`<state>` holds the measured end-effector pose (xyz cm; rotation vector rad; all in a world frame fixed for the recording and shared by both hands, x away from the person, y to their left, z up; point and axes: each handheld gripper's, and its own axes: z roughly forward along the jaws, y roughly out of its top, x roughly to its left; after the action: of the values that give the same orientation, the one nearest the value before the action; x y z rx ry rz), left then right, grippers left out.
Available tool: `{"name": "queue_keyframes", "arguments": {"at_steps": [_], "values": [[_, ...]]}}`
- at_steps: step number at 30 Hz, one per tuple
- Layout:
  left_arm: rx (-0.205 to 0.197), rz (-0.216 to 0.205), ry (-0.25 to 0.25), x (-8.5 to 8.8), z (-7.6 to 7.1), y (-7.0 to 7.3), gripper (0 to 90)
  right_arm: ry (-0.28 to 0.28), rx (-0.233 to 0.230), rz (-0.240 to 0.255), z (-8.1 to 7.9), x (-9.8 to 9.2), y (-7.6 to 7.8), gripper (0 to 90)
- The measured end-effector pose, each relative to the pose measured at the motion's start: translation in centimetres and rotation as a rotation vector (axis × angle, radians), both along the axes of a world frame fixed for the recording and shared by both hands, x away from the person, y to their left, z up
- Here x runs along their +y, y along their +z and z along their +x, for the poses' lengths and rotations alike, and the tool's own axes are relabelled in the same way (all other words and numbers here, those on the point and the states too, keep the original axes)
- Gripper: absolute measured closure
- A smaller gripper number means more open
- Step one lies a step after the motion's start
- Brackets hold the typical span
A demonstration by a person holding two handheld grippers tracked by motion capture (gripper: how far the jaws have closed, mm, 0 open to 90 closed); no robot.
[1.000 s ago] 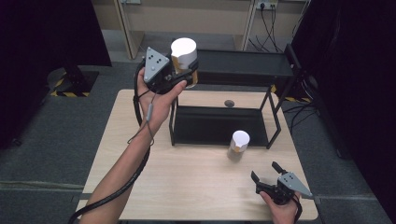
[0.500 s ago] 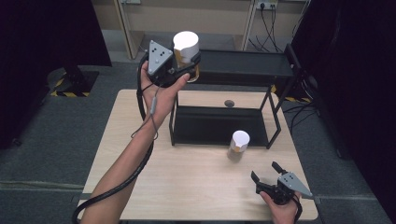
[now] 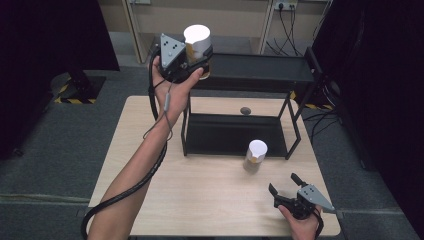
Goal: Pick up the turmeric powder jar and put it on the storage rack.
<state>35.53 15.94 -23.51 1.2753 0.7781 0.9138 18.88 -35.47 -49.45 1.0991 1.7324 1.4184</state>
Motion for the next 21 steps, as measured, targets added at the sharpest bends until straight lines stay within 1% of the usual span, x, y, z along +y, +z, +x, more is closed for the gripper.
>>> {"name": "queue_keyframes", "arguments": {"at_steps": [3,5,11,16,21], "values": [[0.002,0.009,0.01,-0.1,0.3,0.0,30.4,0.0,-0.003,0.002,0.0,0.0,-0.1,4.9],[0.009,0.012,0.017,-0.2,0.8,0.1,30.5,0.0,-0.002,0.002,0.0,0.0,0.0,4.9],[0.013,0.01,0.032,-0.5,1.5,0.1,30.4,0.001,-0.003,0.0,0.0,0.0,0.0,4.8],[0.022,0.035,0.047,-0.8,2.3,0.1,30.4,0.002,-0.003,0.0,0.0,0.0,-0.1,4.9],[0.029,0.04,0.062,-1.0,2.8,-0.1,30.4,0.003,-0.004,0.001,0.0,0.0,-0.1,4.9]]}}
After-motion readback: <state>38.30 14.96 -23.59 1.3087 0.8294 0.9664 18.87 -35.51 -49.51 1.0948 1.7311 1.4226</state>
